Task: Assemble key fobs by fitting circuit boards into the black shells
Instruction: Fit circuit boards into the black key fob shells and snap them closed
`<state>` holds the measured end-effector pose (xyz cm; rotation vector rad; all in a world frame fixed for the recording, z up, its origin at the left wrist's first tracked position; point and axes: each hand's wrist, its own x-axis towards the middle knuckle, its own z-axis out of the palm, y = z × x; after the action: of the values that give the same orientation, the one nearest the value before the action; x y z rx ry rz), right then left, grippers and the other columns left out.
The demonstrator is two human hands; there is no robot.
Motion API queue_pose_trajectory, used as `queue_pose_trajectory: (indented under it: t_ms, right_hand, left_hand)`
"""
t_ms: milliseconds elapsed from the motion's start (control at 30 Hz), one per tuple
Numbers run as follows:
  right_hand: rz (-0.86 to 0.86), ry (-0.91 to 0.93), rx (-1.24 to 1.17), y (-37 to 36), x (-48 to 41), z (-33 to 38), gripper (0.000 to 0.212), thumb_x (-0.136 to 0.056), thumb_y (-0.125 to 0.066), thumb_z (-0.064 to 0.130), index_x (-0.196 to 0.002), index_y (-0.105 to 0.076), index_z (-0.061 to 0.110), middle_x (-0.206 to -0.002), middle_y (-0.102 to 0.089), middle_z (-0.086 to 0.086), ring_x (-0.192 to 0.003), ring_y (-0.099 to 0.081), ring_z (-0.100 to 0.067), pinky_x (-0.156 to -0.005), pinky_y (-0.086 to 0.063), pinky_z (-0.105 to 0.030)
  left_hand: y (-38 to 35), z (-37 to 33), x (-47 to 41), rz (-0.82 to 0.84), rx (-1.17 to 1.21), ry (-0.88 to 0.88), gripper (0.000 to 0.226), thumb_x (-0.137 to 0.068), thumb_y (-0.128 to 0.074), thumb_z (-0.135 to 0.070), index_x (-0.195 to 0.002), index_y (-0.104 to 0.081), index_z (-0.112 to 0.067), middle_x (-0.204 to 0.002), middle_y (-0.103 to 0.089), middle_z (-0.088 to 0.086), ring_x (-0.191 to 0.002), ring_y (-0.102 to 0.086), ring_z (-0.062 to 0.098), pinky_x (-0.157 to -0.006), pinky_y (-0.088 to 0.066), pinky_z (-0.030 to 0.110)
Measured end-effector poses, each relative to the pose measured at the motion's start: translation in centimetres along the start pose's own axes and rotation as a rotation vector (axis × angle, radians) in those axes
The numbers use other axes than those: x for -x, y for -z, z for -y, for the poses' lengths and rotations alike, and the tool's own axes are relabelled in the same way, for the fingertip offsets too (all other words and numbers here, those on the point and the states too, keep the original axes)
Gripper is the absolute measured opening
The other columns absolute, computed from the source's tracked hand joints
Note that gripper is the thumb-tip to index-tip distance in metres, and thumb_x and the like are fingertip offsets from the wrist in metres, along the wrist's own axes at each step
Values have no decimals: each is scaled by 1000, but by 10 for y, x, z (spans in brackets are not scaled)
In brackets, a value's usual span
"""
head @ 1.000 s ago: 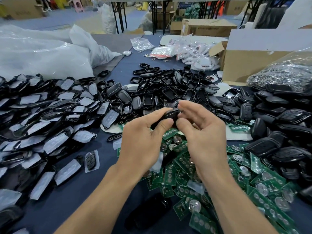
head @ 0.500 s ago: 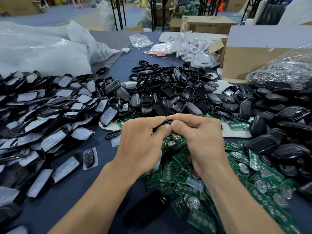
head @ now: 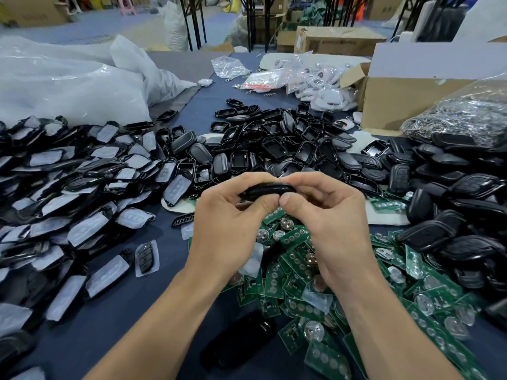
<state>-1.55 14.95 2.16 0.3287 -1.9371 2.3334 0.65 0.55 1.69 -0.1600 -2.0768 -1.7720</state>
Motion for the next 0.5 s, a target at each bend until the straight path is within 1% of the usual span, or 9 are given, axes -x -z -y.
queue_pose_trajectory:
  t_ms: [33, 133, 167, 200, 300, 367, 400, 500]
  right_hand:
    - [0, 7, 11, 1, 0, 0, 20, -74, -79, 9, -85, -81, 25, -81, -77, -2, -80, -69, -18, -79, -59, -34]
    - [-9, 9, 12, 4, -3, -2, 19, -78, -78, 5, -80, -78, 24, -74, -73, 3, -72, -65, -10, -70, -54, -22]
    - [-4, 5, 12, 4, -3, -3, 17, -79, -77, 6, -79, -76, 24, -74, -71, 3, -71, -63, -9, -69, -53, -21]
    - [9, 1, 14, 4, -3, -3, 16, -79, -76, 9, -78, -74, 25, -76, -70, 2, -72, -61, -9, -69, -52, -22]
    - [67, 6, 40, -1, -1, -6, 17, -81, -70, 11, -75, -64, 26, -79, -64, 1, -73, -54, -9, -67, -49, -25]
    - [91, 9, 44, -4, 0, -8, 15, -81, -68, 10, -76, -59, 21, -80, -60, -2, -74, -51, -11, -67, -47, -27]
    - [93, 7, 45, -5, 0, -9, 14, -81, -68, 10, -76, -58, 20, -79, -59, -2, -74, -50, -11, -67, -46, -27]
    - [84, -11, 33, -7, 1, -11, 15, -80, -67, 10, -75, -58, 20, -79, -61, 3, -78, -53, -12, -73, -50, -30]
  left_hand:
    - [1, -1, 0, 17, -23, -3, 31, -89, -78, -11, -96, -79, -41, -93, -78, -11, -87, -75, 12, -73, -60, 25]
    - [1, -2, 0, 63, -101, 3, 29, -92, -70, -19, -101, -76, -45, -95, -77, -16, -89, -73, 9, -75, -62, 30]
    - [1, -2, 0, 73, -122, 1, 26, -93, -67, -23, -102, -75, -45, -96, -76, -17, -90, -73, 9, -75, -63, 31]
    - [1, -2, 0, 78, -142, -5, 22, -94, -66, -26, -103, -74, -44, -94, -75, -17, -89, -72, 10, -75, -63, 34]
    - [-1, -1, 2, 70, -157, -8, 10, -98, -62, -32, -98, -72, -35, -87, -72, -8, -83, -70, 21, -75, -60, 52]
    - [-2, -1, 2, 49, -127, 0, 10, -97, -62, -33, -93, -71, -29, -84, -71, -1, -82, -70, 32, -74, -59, 56]
    - [-2, -1, 3, 40, -117, 1, 11, -96, -63, -33, -91, -70, -27, -82, -71, 1, -82, -69, 34, -73, -59, 58]
    - [-3, -2, 3, 24, -77, 4, 10, -94, -64, -27, -85, -69, -26, -81, -70, 2, -82, -69, 33, -74, -59, 58]
